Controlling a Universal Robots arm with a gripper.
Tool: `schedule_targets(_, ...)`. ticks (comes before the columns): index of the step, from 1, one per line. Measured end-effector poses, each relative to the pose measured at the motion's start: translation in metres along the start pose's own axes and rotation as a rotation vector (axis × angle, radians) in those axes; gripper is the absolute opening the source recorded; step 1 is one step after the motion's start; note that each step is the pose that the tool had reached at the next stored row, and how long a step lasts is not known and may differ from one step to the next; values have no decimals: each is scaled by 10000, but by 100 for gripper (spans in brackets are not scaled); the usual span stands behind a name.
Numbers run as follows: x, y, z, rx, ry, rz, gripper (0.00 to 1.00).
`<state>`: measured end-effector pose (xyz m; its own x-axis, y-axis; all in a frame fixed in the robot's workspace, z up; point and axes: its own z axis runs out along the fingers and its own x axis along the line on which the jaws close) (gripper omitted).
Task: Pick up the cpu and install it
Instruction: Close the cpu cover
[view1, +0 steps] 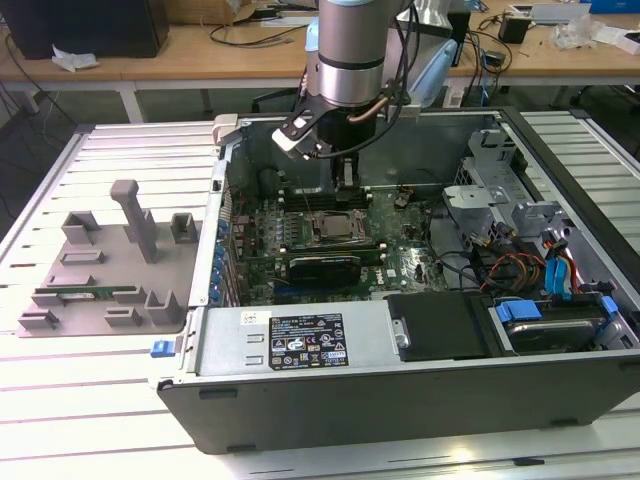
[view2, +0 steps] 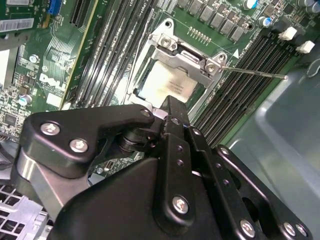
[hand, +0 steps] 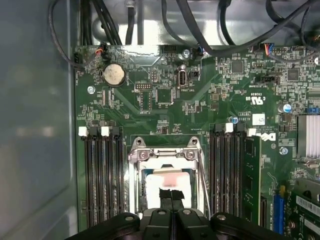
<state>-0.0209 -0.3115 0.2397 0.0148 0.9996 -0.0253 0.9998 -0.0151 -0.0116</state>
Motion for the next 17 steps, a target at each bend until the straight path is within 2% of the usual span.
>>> schedule_targets(4, 0, 0, 2, -1, 1, -31, 11)
schedule_targets(6, 0, 0, 2, -7, 0, -224, 11)
schedule_targets(9, 0, 0, 3, -22, -11, -806, 11)
schedule_targets(12, 0, 0, 3, -47, -23, -1803, 11)
schedule_targets(17, 1, 0, 3, -75, -36, -2909, 11)
